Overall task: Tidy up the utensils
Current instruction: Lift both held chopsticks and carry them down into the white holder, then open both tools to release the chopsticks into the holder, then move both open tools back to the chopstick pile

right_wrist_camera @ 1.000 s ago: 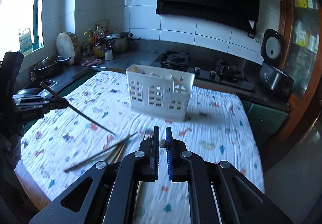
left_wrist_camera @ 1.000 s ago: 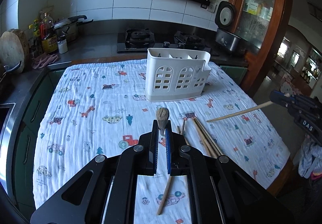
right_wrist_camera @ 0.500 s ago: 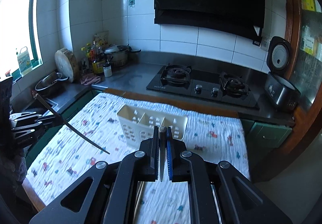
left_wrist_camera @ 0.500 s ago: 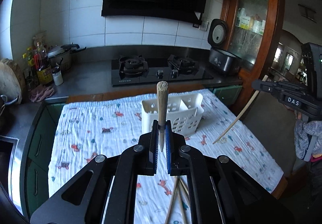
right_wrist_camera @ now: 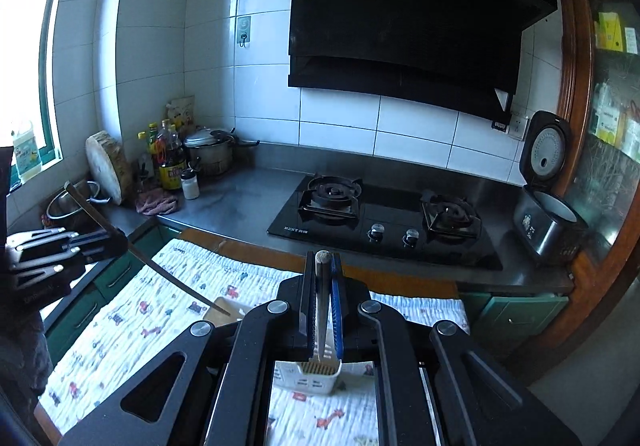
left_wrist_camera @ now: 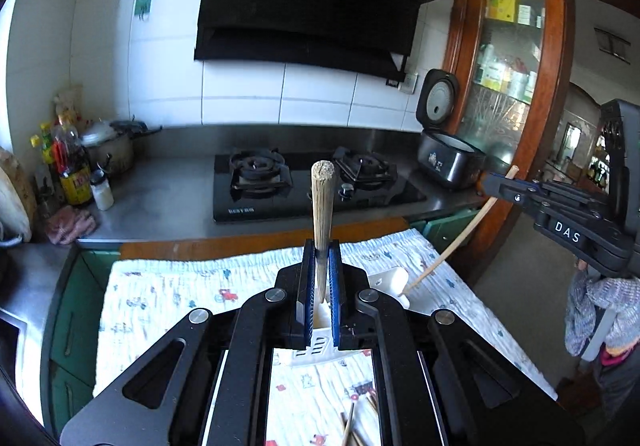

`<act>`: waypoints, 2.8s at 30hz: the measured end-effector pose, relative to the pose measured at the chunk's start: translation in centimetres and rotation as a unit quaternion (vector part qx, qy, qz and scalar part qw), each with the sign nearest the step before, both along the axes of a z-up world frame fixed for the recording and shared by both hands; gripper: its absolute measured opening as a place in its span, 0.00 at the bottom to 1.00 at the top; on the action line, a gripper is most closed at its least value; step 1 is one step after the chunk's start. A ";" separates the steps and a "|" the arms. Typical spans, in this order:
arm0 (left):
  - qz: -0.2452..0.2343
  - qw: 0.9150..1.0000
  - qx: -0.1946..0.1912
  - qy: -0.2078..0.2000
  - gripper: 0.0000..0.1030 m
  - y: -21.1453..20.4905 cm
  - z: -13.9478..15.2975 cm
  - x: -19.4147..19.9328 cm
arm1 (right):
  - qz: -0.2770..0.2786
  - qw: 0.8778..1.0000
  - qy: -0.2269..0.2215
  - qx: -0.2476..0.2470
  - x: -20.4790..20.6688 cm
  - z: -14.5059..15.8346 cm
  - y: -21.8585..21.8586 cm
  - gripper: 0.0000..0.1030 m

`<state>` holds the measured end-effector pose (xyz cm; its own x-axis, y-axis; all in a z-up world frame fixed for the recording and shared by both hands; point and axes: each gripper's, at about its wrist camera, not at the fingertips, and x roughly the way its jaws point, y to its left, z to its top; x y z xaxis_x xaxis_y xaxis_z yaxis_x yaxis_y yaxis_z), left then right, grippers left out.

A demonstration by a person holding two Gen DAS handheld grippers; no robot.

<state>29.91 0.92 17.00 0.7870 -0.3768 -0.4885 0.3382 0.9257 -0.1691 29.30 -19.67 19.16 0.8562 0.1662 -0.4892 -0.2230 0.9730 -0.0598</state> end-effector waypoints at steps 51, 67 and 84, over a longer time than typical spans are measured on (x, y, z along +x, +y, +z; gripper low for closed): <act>0.001 0.998 -0.012 0.061 0.28 0.8 -5.6 -2.2 | -0.010 1.000 0.017 -0.006 -5.4 -5.5 -1.5 0.55; 0.016 0.994 -0.001 0.107 0.34 3.8 -14.6 -13.9 | 0.026 0.996 0.085 0.017 -16.3 -15.7 0.1 0.66; 0.021 0.987 0.011 0.156 0.36 4.8 -22.1 -20.0 | -0.001 0.985 0.168 0.025 -22.9 -26.7 0.8 0.49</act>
<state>9.94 5.75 -5.13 0.6119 -0.3341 -0.7169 0.2339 0.9423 -0.2394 6.41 -18.91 -7.52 0.6476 0.1949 -0.7366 -0.2194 0.9735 0.0647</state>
